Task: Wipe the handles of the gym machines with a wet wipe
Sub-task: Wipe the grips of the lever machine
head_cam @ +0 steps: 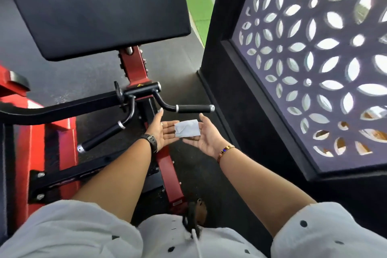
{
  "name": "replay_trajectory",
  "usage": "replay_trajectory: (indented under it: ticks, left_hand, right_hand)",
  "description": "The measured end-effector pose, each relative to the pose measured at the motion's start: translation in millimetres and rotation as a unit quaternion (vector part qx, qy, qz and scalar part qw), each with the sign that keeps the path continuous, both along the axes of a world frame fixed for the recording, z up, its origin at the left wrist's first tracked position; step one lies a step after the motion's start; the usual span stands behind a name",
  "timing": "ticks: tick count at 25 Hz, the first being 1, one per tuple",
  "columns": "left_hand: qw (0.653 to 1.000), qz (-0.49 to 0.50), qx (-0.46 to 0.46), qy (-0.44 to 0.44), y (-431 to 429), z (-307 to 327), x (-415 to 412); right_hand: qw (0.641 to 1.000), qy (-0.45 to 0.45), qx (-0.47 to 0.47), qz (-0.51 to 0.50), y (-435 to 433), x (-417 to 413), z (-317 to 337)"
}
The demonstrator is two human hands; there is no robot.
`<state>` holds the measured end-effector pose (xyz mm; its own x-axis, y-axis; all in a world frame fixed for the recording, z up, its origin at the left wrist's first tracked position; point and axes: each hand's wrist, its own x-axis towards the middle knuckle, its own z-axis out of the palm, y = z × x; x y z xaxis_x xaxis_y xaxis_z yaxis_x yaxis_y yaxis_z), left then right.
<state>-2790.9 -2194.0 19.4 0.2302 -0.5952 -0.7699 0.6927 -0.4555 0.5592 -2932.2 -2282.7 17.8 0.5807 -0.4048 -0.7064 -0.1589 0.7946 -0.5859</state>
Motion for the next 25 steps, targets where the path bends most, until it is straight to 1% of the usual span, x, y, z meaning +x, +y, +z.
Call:
replay_trajectory:
  ticks: [4,7,10,12,14,15,16,17,18,19,20,21,22,23,25]
  left_hand:
    - [1.0,0.031,0.004,0.002,-16.7,2.0,-6.3]
    - [1.0,0.026,0.017,-0.003,-26.8,-1.3,2.8]
    - [1.0,0.01,0.018,0.005,-35.0,-6.8,17.9]
    - [1.0,-0.016,0.021,-0.011,-45.0,-8.9,27.2]
    - [0.996,-0.064,0.032,-0.044,-57.3,-11.1,34.4]
    - [0.992,-0.1,0.038,-0.072,-62.2,-11.7,35.8]
    - [0.98,-0.145,0.043,-0.128,-66.5,-14.2,37.3]
    - [0.948,-0.212,0.05,-0.233,-69.9,-21.8,41.7]
    - [0.874,-0.303,0.059,-0.376,-71.8,-28.9,47.1]
    - [0.763,-0.395,0.066,-0.508,-72.6,-38.2,52.5]
    - [0.653,-0.464,0.063,-0.595,-73.7,-45.5,56.6]
    - [0.576,-0.5,0.063,-0.644,-75.7,-51.7,60.4]
    - [0.534,-0.512,0.069,-0.67,-78.4,-56.4,62.6]
    - [0.517,-0.512,0.082,-0.681,-83.0,-61.5,63.7]
    - [0.522,-0.499,0.105,-0.683,-93.5,-72.8,63.0]
  right_hand:
    - [1.0,0.017,0.008,0.02,-27.5,-0.1,-6.9]
    - [0.999,0.021,0.018,0.025,-35.4,10.9,-6.9]
    - [0.999,0.031,0.003,0.022,-43.2,23.6,-3.4]
    - [0.999,0.035,-0.007,0.012,-48.0,26.1,-3.7]
    - [0.999,0.037,-0.011,-0.001,-53.2,28.3,-4.9]
    - [0.999,0.036,-0.011,-0.009,-56.2,29.1,-7.3]
    - [0.999,0.039,-0.015,-0.017,-58.8,30.3,-9.7]
    - [0.999,0.04,-0.016,-0.023,-61.3,32.1,-12.1]
    - [0.998,0.046,-0.018,-0.025,-64.5,33.8,-14.8]
    - [0.998,0.048,-0.016,-0.034,-67.7,35.5,-20.7]
    - [0.997,0.055,-0.018,-0.041,-69.9,36.9,-27.0]
    - [0.996,0.067,-0.025,-0.048,-71.7,39.4,-33.2]
    - [0.993,0.092,-0.047,-0.056,-74.7,42.6,-37.1]
    - [0.987,0.122,-0.083,-0.062,-79.4,45.3,-42.1]
    - [0.962,0.187,-0.192,-0.06,-86.8,48.6,-50.3]
